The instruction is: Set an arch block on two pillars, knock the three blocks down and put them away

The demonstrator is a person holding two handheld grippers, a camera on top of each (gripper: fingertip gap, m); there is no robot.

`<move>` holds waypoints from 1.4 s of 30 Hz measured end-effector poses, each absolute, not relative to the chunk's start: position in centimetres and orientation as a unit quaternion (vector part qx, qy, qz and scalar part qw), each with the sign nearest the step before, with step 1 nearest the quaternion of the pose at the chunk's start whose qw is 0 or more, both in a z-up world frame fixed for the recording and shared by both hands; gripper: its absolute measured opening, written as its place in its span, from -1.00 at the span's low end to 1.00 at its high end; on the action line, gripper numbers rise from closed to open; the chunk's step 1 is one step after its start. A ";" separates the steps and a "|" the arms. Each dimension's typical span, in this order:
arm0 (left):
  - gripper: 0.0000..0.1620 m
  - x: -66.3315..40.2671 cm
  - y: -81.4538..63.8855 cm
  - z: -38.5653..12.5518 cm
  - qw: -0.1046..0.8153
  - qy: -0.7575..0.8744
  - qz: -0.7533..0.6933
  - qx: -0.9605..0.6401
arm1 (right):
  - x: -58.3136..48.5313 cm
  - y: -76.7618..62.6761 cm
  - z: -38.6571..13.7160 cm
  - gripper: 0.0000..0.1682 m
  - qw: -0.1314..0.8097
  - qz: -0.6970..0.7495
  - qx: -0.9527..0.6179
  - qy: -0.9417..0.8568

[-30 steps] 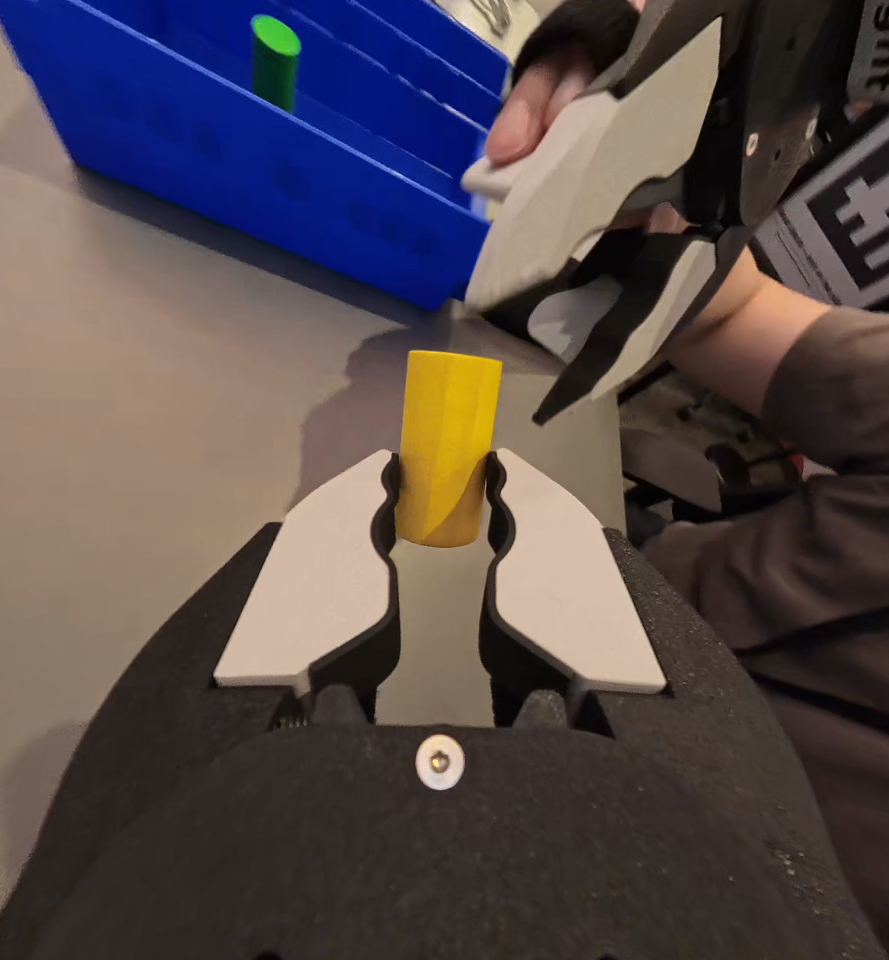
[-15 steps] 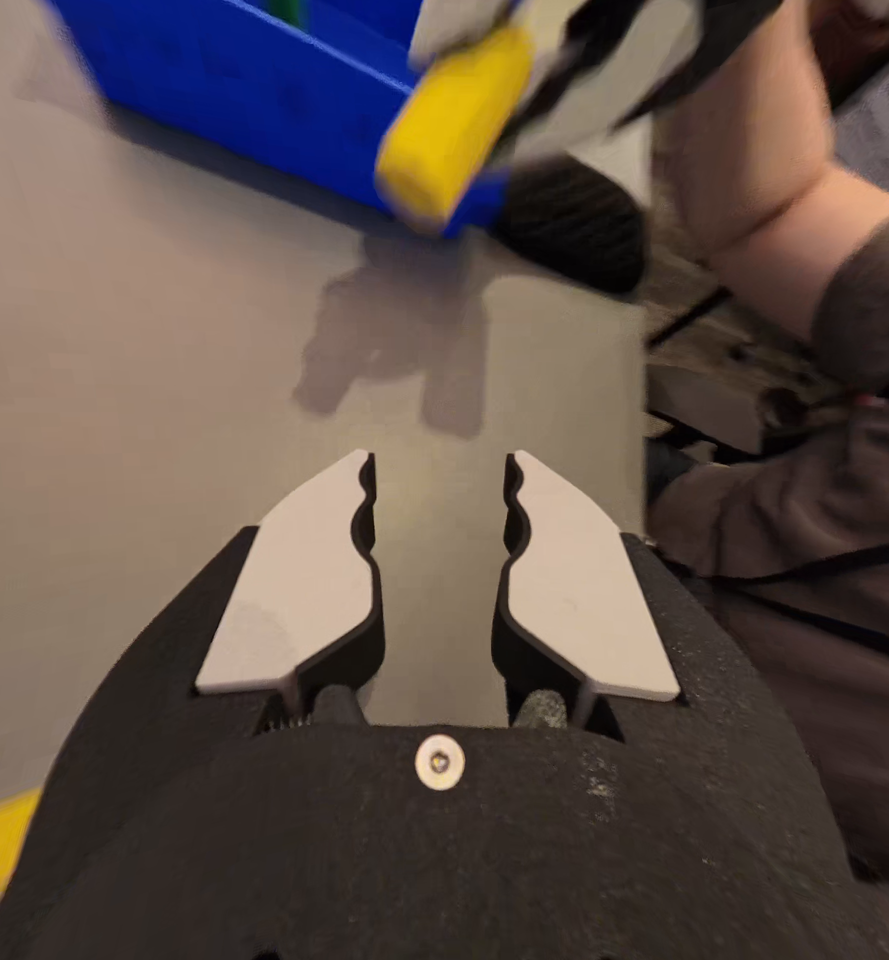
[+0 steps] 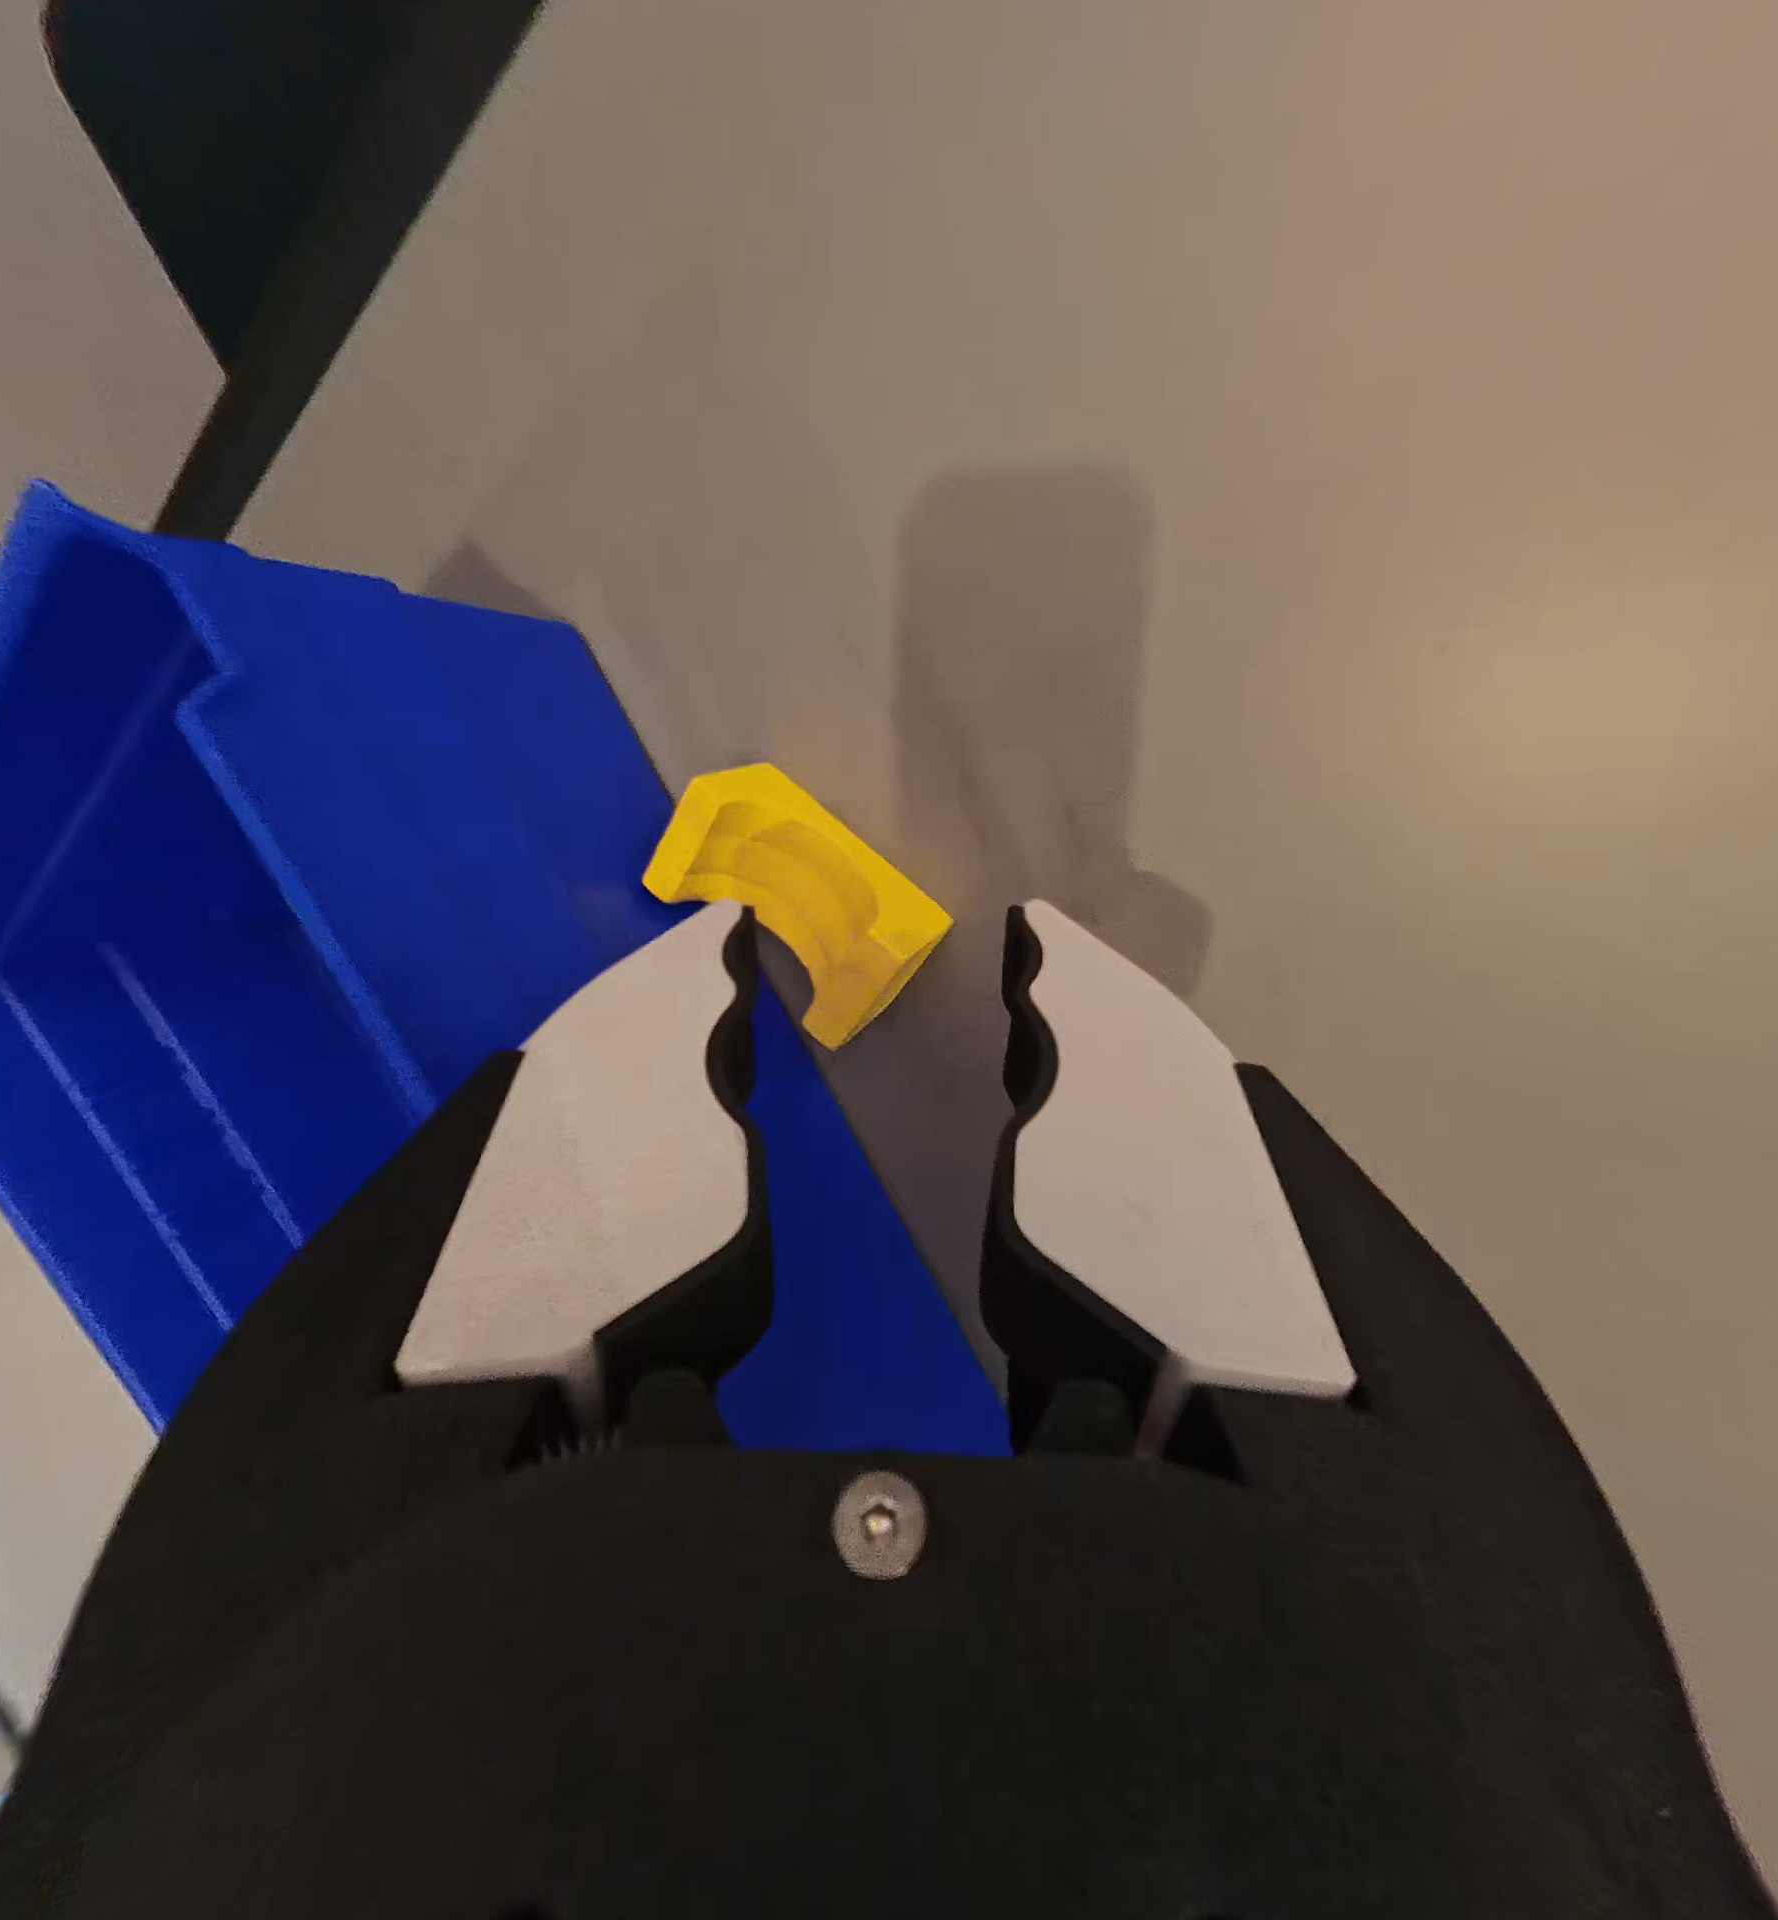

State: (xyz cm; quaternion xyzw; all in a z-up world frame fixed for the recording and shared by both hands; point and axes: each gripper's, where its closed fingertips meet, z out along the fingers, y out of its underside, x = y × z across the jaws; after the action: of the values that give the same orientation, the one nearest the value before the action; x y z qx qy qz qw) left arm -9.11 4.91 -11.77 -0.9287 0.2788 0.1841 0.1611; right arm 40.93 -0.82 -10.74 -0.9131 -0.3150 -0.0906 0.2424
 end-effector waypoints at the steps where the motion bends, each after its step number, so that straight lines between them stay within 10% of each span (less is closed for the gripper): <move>1: -0.43 -9.5 4.8 -12.4 0.145 0.283 0.192 -0.928 | 41.1 -0.6 -10.7 -0.47 0.255 -0.091 -0.911 -0.310; 20: -0.79 -11.7 3.7 -14.4 0.047 0.401 0.293 -0.866 | 38.0 -2.6 -6.5 -0.41 0.350 -0.050 -0.869 -0.346; 30: -0.80 5.3 -1.5 -5.2 0.279 0.503 -0.141 -0.806 | 24.6 -5.1 0.1 -0.35 0.521 0.014 -0.696 -0.494; 42: -0.80 11.0 -11.2 2.0 0.215 0.529 -0.490 -0.659 | 10.1 -8.0 1.5 -0.15 0.649 -0.074 -0.428 -0.624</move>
State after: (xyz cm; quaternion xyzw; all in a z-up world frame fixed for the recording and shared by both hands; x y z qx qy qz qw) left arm 10.96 -11.20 1.96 -0.6586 0.5290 -0.4901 0.2148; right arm 10.09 -8.02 1.49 -0.4278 -0.6244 -0.0743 0.6493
